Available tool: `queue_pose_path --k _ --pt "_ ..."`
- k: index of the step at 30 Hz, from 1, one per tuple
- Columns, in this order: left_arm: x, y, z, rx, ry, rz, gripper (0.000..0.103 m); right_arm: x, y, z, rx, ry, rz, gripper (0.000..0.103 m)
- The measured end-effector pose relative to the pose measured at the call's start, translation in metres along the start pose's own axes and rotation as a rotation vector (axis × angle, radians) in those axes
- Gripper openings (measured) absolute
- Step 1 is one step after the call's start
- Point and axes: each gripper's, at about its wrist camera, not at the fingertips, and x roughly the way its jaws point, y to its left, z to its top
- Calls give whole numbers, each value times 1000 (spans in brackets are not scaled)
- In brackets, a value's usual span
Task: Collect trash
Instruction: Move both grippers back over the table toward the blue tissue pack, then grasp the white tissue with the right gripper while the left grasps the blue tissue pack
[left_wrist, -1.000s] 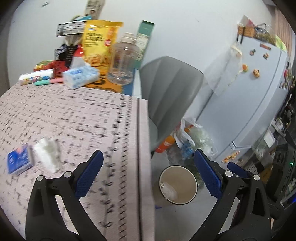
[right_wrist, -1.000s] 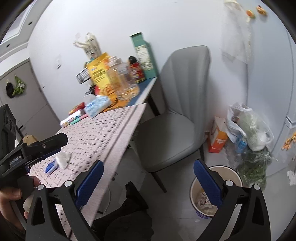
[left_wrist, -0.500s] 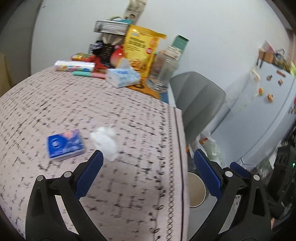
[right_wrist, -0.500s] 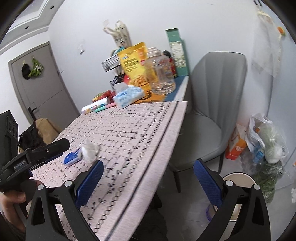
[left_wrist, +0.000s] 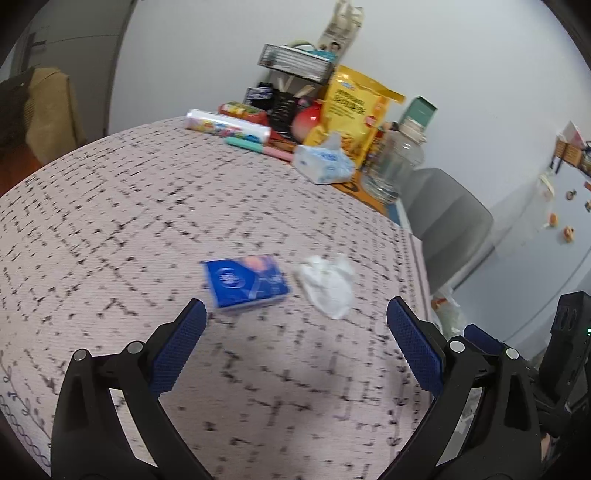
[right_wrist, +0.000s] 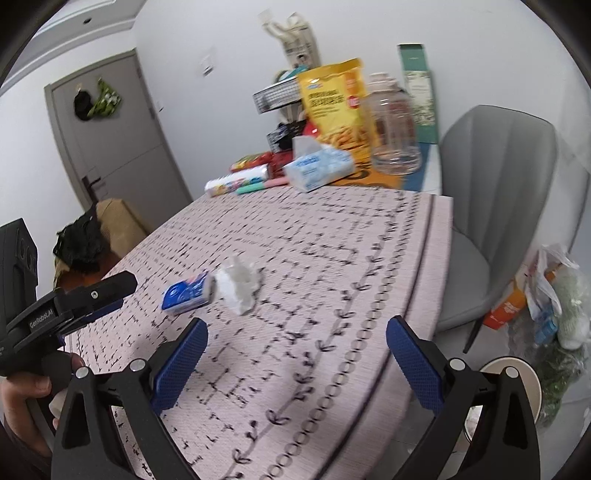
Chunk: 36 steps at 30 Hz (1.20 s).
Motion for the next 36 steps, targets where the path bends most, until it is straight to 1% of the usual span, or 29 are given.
queue_pose_path --k 6,12,21,22,23,24,25,26,29,36 --pt "5 25 2 -45 5 38 97 29 24 6 -49 49 37 84" --pt "11 38 2 -63 13 67 97 59 46 14 -89 89 78 79" --pt "16 58 6 -82 20 140 97 110 66 21 -133 153 96 69" --pt "17 58 7 -82 23 144 97 116 69 21 -141 158 98 65" --pt "20 58 8 -83 27 149 97 121 70 21 -147 164 98 53" --pt "22 58 8 -84 30 152 97 127 73 21 -162 183 93 22" --pt "25 58 9 -83 34 154 97 133 76 20 -190 210 87 6" --pt "28 57 9 -79 40 156 97 136 80 18 -220 220 83 3" --pt "38 52 10 -73 58 161 97 128 79 18 -228 205 97 3" --pt "66 37 7 -48 112 177 97 106 52 23 -174 170 90 3"
